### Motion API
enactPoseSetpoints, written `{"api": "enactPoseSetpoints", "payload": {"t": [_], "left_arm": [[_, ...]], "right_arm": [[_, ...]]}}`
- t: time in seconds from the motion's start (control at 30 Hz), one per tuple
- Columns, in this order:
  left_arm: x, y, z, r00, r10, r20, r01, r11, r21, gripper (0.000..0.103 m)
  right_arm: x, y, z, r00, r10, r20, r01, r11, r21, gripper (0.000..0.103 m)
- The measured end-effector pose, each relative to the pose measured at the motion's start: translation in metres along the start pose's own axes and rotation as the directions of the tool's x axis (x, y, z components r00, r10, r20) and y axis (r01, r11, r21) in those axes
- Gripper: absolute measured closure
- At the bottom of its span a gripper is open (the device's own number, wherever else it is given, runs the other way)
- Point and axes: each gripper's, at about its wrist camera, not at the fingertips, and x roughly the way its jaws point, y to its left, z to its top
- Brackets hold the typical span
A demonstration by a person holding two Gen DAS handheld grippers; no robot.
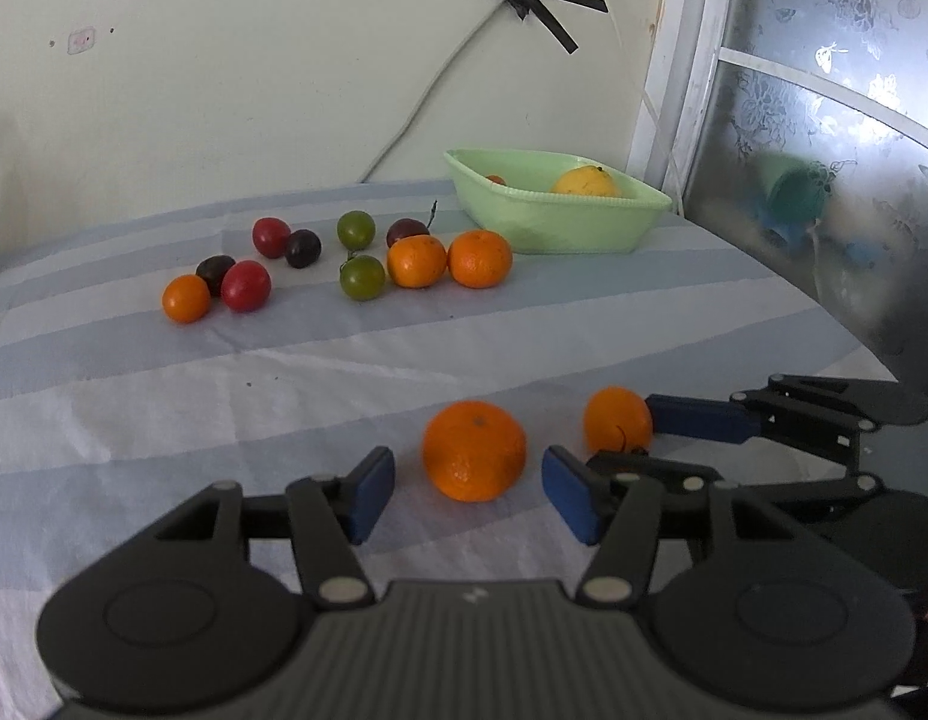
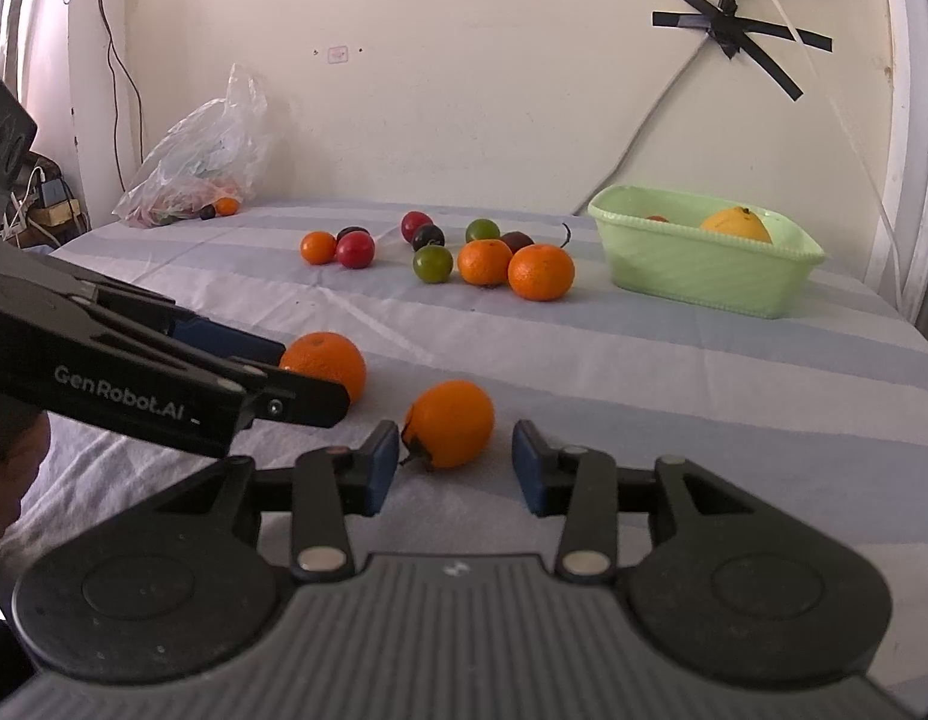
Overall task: Organize fruits
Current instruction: 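Grasp a mandarin with the left tool while the right tool grasps another orange fruit, then hold both orange fruits and lift them off the table with both tools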
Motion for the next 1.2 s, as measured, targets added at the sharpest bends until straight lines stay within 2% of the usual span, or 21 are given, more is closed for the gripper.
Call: {"api": "enactPoseSetpoints", "payload": {"t": [0.17, 0.7, 1.2], "left_arm": [[0.001, 0.002, -0.001, 1.0, 0.005, 0.0, -0.005, 1.0, 0.003, 0.051], [0.001, 0.005, -0.002, 1.0, 0.001, 0.007, -0.001, 1.0, 0.003, 0.051], [-0.003, 0.009, -0.015, 0.995, -0.046, 0.091, 0.047, 0.999, -0.013, 0.048]], "right_arm": [[0.0, 0.0, 0.0, 1.0, -0.003, -0.002, 0.003, 1.0, -0.01, 0.058], [0.002, 0.001, -0.001, 1.0, -0.007, -0.003, 0.007, 1.0, -0.016, 0.058], [0.002, 0.0, -0.002, 1.0, -0.002, 0.003, 0.001, 1.0, 0.003, 0.058]]}}
